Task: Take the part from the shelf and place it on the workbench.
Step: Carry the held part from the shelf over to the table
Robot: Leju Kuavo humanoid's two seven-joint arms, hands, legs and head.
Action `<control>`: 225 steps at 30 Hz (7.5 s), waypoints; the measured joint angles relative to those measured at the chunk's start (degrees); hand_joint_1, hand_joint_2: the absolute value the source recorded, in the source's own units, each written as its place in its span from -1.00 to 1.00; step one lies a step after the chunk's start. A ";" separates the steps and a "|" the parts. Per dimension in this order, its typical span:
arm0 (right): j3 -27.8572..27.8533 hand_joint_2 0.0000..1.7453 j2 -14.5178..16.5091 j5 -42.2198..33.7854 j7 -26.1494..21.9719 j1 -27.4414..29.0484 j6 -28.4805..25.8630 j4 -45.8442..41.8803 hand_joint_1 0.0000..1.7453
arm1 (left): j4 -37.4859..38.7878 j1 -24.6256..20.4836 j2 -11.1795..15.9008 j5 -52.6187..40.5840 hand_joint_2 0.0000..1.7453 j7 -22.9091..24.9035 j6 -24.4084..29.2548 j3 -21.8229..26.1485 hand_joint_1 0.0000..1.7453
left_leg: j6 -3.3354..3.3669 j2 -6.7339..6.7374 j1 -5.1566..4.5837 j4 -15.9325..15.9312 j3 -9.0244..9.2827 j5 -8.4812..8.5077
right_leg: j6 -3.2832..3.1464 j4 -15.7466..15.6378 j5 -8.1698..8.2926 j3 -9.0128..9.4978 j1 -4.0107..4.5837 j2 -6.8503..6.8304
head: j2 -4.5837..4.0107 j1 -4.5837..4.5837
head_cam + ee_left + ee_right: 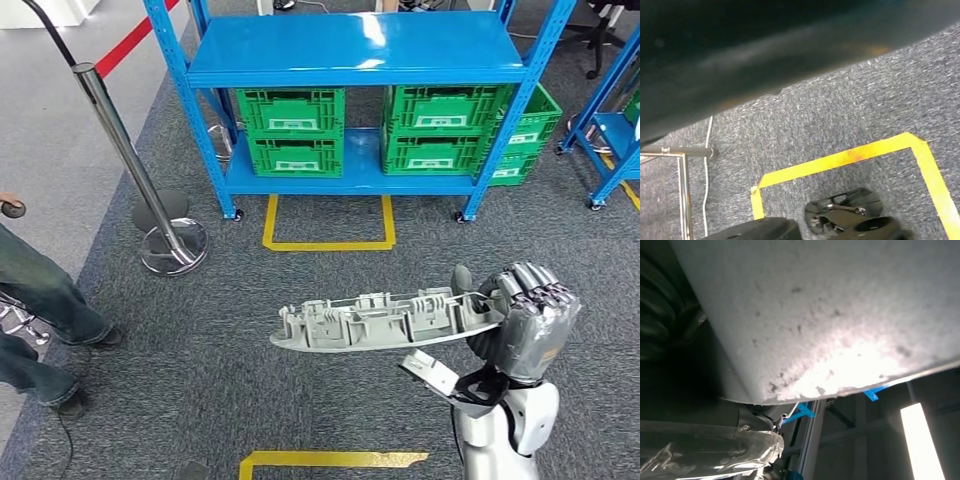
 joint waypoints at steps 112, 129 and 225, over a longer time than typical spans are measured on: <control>-3.61 1.00 0.31 5.60 0.08 0.04 0.00 -5.51 1.00 | 0.00 0.08 1.66 -5.63 -1.00 2.89 -3.21 4.78 -1.00 | 3.15 -4.49 0.01 -11.43 4.35 7.25 | 2.96 8.65 -2.46 -4.87 -0.28 1.80 | 0.00 -0.27; -5.11 1.00 0.42 5.91 0.02 1.41 0.00 -6.86 1.00 | 0.00 0.18 2.52 -7.15 -1.00 2.73 -4.41 4.86 -1.00 | 0.80 2.91 0.12 -8.92 2.87 7.04 | 1.58 0.70 -1.64 0.62 -0.19 -4.83 | 0.00 -1.09; 0.15 1.00 0.36 10.57 4.54 -3.82 0.00 2.07 1.00 | 0.00 0.14 2.47 -8.79 -1.00 2.87 -3.01 8.63 -1.00 | 2.08 2.96 -0.43 -10.90 2.19 7.63 | 2.50 0.33 -4.82 2.90 0.34 -6.45 | -0.01 -0.86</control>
